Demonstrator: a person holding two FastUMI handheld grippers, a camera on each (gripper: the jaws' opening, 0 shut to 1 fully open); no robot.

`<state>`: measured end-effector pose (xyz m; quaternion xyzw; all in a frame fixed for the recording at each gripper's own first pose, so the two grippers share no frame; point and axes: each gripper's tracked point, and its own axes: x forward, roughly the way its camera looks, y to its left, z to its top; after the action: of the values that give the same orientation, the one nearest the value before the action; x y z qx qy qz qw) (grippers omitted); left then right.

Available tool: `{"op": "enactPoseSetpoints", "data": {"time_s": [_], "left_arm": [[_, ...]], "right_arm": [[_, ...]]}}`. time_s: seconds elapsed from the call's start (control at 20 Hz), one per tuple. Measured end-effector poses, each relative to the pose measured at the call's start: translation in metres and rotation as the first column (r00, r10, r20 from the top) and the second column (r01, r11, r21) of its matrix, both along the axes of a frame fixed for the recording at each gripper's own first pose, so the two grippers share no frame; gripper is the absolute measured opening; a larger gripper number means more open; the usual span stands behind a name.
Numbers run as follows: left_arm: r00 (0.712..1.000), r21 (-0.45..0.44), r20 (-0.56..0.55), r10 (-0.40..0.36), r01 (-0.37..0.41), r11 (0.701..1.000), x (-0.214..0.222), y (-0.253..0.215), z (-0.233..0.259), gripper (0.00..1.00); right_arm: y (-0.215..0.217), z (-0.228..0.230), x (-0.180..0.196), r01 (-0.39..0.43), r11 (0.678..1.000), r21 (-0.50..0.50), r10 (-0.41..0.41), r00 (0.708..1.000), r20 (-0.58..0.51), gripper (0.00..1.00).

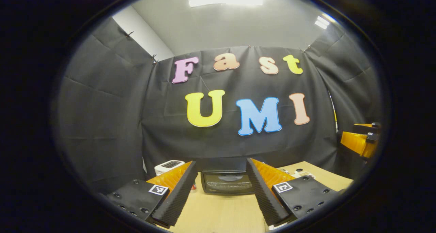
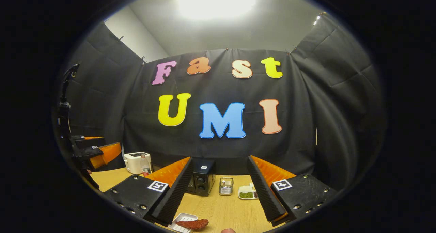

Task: Open the electric oven with the left hand, put the food in, and close the electric oven.

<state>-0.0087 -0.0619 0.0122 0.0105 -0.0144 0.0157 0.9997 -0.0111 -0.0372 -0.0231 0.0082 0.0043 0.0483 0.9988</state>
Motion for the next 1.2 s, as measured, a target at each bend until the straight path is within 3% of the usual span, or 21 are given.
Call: {"op": "enactPoseSetpoints", "data": {"time_s": [0.2, 0.35, 1.05, 1.1, 1.2], "left_arm": [[1.0, 0.01, 0.001, 0.015, -0.015, 1.0, 0.024, -0.002, -0.005, 0.96], [1.0, -0.017, -0.006, 0.011, -0.012, 1.0, 0.056, -0.002, -0.012, 1.0], [0.987, -0.026, -0.084, -0.135, 0.133, 0.991, 0.225, -0.013, -0.094, 1.0], [0.985, -0.02, -0.095, -0.147, 0.146, 0.989, 0.235, -0.017, -0.102, 0.96], [0.98, -0.013, -0.115, -0.163, 0.163, 0.987, 0.254, -0.021, -0.119, 1.0]], "right_arm": [[-0.005, -0.016, 0.001, -0.01, 1.0, 0.024, 0.011, 0.999, -0.037, 0.95], [-0.008, -0.016, 0.006, -0.006, 0.999, 0.033, 0.007, 0.999, -0.04, 0.96], [-0.017, -0.021, 0.059, 0.214, 0.977, -0.008, -0.214, 0.975, -0.065, 0.95], [-0.017, -0.022, 0.06, 0.223, 0.975, -0.015, -0.224, 0.972, -0.07, 0.95], [-0.016, -0.022, 0.063, 0.241, 0.97, -0.03, -0.242, 0.968, -0.072, 0.95]]}}
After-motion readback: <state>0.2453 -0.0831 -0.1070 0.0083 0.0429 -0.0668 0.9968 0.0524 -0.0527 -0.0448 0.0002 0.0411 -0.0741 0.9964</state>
